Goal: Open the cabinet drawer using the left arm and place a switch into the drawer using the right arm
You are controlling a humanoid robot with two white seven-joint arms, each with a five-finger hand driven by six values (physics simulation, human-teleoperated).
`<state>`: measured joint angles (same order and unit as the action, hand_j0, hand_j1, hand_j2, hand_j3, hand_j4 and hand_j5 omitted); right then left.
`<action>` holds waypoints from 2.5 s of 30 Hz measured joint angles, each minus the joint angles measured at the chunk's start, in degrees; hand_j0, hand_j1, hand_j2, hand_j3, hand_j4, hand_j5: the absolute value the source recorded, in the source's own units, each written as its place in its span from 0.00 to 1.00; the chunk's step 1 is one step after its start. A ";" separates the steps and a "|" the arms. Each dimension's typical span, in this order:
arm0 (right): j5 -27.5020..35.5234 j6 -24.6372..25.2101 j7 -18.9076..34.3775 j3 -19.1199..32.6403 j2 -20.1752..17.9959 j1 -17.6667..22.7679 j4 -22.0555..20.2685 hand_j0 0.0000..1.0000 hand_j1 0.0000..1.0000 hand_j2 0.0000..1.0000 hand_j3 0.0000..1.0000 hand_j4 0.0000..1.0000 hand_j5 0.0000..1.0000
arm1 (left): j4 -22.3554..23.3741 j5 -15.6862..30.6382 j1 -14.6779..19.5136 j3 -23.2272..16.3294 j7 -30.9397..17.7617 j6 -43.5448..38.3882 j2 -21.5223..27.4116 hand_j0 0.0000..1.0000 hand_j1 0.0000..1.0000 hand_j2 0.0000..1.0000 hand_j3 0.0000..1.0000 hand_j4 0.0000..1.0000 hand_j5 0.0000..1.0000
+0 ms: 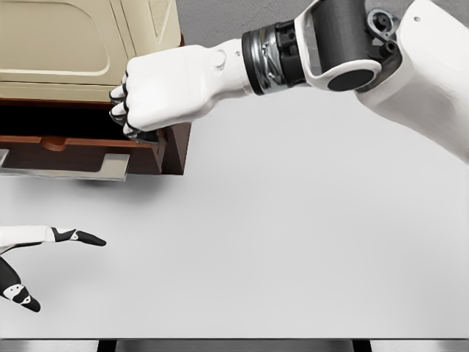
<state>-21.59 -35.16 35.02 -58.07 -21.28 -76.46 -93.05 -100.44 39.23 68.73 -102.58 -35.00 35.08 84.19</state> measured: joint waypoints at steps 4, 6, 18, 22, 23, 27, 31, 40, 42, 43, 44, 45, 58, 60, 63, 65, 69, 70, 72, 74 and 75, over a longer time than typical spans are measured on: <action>-0.01 0.01 -0.01 0.00 1.92 -0.97 1.83 0.28 0.28 0.28 0.28 0.28 0.28 | 0.00 -0.06 0.00 0.00 0.00 0.00 -0.02 1.00 1.00 1.00 1.00 1.00 1.00; -0.03 0.00 0.00 0.00 2.87 -1.32 2.74 0.28 0.28 0.28 0.28 0.28 0.28 | 0.00 -0.08 0.00 0.00 0.00 0.00 -0.01 1.00 1.00 1.00 1.00 1.00 1.00; -0.59 0.00 0.01 0.00 8.58 -3.43 10.59 0.29 0.29 0.29 0.29 0.29 0.29 | 0.08 -0.19 -0.09 0.00 0.00 0.00 0.00 1.00 1.00 1.00 1.00 1.00 1.00; -0.74 -0.01 0.01 -0.11 10.31 -3.60 13.12 0.29 0.29 0.29 0.29 0.29 0.29 | 0.08 -0.19 0.00 -0.05 0.00 0.00 0.00 1.00 1.00 1.00 1.00 1.00 1.00; -0.78 -0.01 0.00 -0.15 10.68 -3.60 13.69 0.29 0.29 0.29 0.29 0.29 0.29 | 0.08 -0.20 0.00 -0.06 0.00 0.00 0.00 1.00 1.00 1.00 1.00 1.00 1.00; -1.12 -0.01 -0.01 -0.35 12.00 -3.78 16.00 0.30 0.30 0.30 0.30 0.30 0.30 | 0.08 -0.21 -0.10 -0.09 0.00 0.00 0.01 1.00 1.00 1.00 1.00 1.00 1.00; -1.43 -0.02 0.00 -0.47 13.05 -4.04 18.02 0.31 0.31 0.31 0.31 0.31 0.31 | 0.08 -0.20 0.00 -0.15 0.00 0.00 0.03 1.00 1.00 1.00 1.00 1.00 1.00; -2.12 -0.01 0.03 -0.63 14.66 -4.13 21.01 0.31 0.31 0.31 0.31 0.31 0.31 | 0.08 -0.20 -0.08 -0.33 0.00 0.00 0.04 1.00 1.00 1.00 1.00 1.00 1.00; -2.24 -0.02 0.03 -0.66 15.07 -4.40 21.49 0.31 0.31 0.31 0.31 0.31 0.31 | 0.08 -0.21 -0.10 -0.34 0.00 0.00 0.05 1.00 1.00 1.00 1.00 1.00 1.00; -2.40 -0.01 0.02 -0.68 15.31 -4.40 21.66 0.31 0.31 0.31 0.31 0.31 0.31 | 0.08 -0.20 0.00 -0.34 0.00 0.00 0.05 1.00 1.00 1.00 1.00 1.00 1.00; -2.65 -0.01 0.03 -0.69 15.50 -4.40 21.83 0.31 0.31 0.31 0.31 0.31 0.31 | 0.08 -0.21 0.03 -0.34 0.00 0.01 0.06 1.00 1.00 1.00 1.00 1.00 1.00; -2.85 -0.01 0.03 -0.69 15.69 -4.48 22.18 0.31 0.31 0.31 0.31 0.31 0.31 | 0.08 -0.21 0.03 -0.35 0.00 0.01 0.05 1.00 1.00 1.00 1.00 1.00 1.00; -4.27 -0.01 0.01 -0.87 17.73 -5.10 25.95 0.31 0.31 0.31 0.31 0.31 0.31 | 0.31 -0.43 -0.08 -0.39 0.00 0.00 0.01 1.00 1.00 1.00 1.00 1.00 1.00; -4.48 -0.01 0.01 -1.14 18.07 -5.27 26.40 0.31 0.31 0.31 0.31 0.31 0.31 | 0.38 -0.49 -0.08 -0.40 0.00 0.00 0.01 1.00 1.00 1.00 1.00 1.00 1.00; -4.68 -0.02 0.02 -1.33 18.68 -5.27 27.11 0.31 0.31 0.31 0.31 0.31 0.31 | 0.45 -0.53 -0.08 -0.41 0.00 0.00 0.01 1.00 1.00 1.00 1.00 1.00 1.00; -4.82 -0.02 0.01 -1.42 19.05 -5.27 27.54 0.31 0.31 0.31 0.31 0.31 0.31 | 0.48 -0.54 -0.08 -0.42 0.00 0.00 0.01 1.00 1.00 1.00 1.00 1.00 1.00; -5.03 -0.01 0.02 -1.58 19.66 -5.36 28.39 0.31 0.31 0.31 0.31 0.31 0.31 | 0.51 -0.55 -0.08 -0.39 0.00 0.00 0.07 1.00 1.00 1.00 1.00 1.00 1.00; -5.06 -0.01 0.02 -1.66 19.81 -5.36 28.60 0.31 0.31 0.31 0.31 0.31 0.31 | 0.51 -0.54 -0.08 -0.39 0.00 0.00 0.07 1.00 1.00 1.00 1.00 1.00 1.00; -5.09 -0.01 0.01 -1.76 20.00 -5.36 28.86 0.35 0.35 0.35 0.35 0.35 0.35 | 0.52 -0.55 -0.08 -0.41 0.00 0.00 0.08 1.00 1.00 1.00 1.00 1.00 1.00; -5.16 -0.02 0.00 -1.86 20.21 -5.45 28.99 0.38 0.38 0.38 0.38 0.38 0.38 | 0.52 -0.46 -0.53 -0.39 0.01 -0.05 0.07 1.00 1.00 1.00 1.00 1.00 1.00; -5.23 -0.02 0.00 -1.89 20.28 -5.45 29.03 0.43 0.43 0.43 0.43 0.43 0.43 | 0.55 -0.61 -0.41 -0.43 0.00 0.01 0.09 1.00 1.00 1.00 1.00 1.00 1.00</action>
<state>-26.82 -35.18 35.02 -59.96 -1.00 -81.91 -64.02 -99.89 38.62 68.32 -103.01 -35.01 35.09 84.27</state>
